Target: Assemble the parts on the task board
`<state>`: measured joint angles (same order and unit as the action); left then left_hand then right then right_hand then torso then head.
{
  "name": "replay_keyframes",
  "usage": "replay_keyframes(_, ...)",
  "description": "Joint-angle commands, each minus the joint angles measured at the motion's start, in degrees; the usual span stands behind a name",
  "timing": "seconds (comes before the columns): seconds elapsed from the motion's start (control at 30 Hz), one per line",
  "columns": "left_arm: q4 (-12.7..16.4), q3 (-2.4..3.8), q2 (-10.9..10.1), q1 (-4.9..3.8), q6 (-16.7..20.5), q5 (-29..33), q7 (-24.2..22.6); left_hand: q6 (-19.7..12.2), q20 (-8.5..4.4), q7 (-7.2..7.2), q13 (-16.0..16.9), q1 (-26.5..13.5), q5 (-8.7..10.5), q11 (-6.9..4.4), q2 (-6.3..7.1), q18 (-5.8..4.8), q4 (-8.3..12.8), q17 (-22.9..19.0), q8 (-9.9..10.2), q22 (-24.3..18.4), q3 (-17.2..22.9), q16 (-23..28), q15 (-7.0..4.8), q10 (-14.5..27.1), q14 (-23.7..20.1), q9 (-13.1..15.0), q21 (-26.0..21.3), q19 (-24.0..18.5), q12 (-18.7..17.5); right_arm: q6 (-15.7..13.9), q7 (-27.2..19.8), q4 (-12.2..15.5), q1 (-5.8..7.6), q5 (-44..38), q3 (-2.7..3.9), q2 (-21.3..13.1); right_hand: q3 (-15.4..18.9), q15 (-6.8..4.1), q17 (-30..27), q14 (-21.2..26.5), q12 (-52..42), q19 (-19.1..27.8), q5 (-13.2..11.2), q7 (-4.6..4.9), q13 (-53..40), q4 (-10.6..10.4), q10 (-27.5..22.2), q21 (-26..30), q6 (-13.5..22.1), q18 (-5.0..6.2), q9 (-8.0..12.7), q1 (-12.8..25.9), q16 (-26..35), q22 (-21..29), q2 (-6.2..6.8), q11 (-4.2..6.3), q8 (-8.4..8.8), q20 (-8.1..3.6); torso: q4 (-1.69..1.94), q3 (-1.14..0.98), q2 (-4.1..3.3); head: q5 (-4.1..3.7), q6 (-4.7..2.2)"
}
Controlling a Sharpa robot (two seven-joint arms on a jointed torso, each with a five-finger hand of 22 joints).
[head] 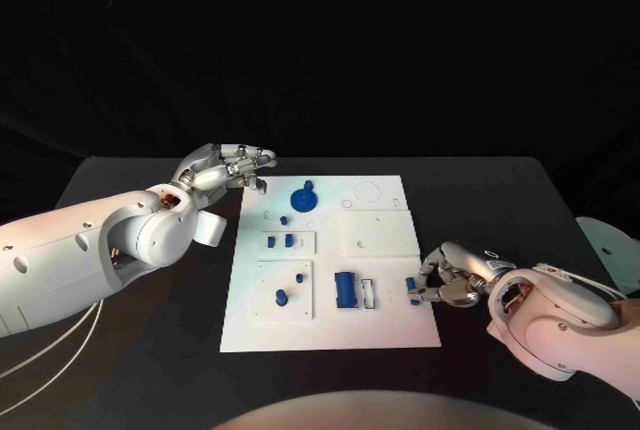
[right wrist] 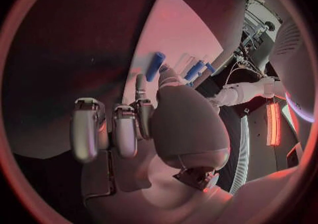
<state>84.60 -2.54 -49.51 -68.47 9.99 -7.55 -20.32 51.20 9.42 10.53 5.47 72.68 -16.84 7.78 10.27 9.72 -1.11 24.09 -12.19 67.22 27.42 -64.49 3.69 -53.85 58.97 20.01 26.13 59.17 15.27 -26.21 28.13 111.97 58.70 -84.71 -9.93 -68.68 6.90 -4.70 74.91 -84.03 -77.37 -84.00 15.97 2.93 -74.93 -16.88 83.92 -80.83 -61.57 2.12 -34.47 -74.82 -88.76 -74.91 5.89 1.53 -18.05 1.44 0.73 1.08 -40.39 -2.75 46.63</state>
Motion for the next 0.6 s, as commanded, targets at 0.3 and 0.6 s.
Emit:
replay_keyframes(0.3, 0.2, 0.03, -0.1, 0.04, -0.9, 0.2, -0.5, 0.5, 0.14, -0.01, -0.1, 0.3, -0.01, 0.11, -0.37, 0.67, 0.1, -0.1, -0.4, -0.1, 0.2, -0.2, -0.07, 0.3, -0.4, -0.1, -0.3, -0.2, 0.4, 1.4, 1.9, -0.8, -1.23, -1.8, -0.02, 2.1, -0.5, -0.41, 12.2, -5.3, -0.4, -2.5, 1.0, -0.80, -6.1, 0.5, 1.1, -0.6, -1.4, -0.19, 0.2, -2.4, -0.1, -12.5, -1.28, 0.37, 0.26, 0.01, 0.00, 0.02, -0.10, 0.17, 0.27)
replay_keyframes(0.6, 0.3, 0.04, -0.2, 0.04, -0.9, 0.2, -0.5, 0.5, 0.14, -0.01, -0.1, 0.3, -0.01, 0.11, -0.37, 0.67, 0.1, -0.1, -0.4, -0.1, 0.2, -0.2, -0.07, 0.3, -0.4, -0.1, -0.3, -0.2, 0.4, 1.2, 2.8, -1.3, -1.60, -3.0, -0.01, 3.1, -17.5, -0.95, 12.5, -5.4, -0.1, -2.7, -10.4, -1.51, -6.2, 0.1, 1.1, -0.9, -3.0, -0.30, 2.0, -13.5, -0.2, -12.7, -0.18, 1.09, 2.45, -0.75, -0.01, 0.02, -0.04, 0.26, 0.41)
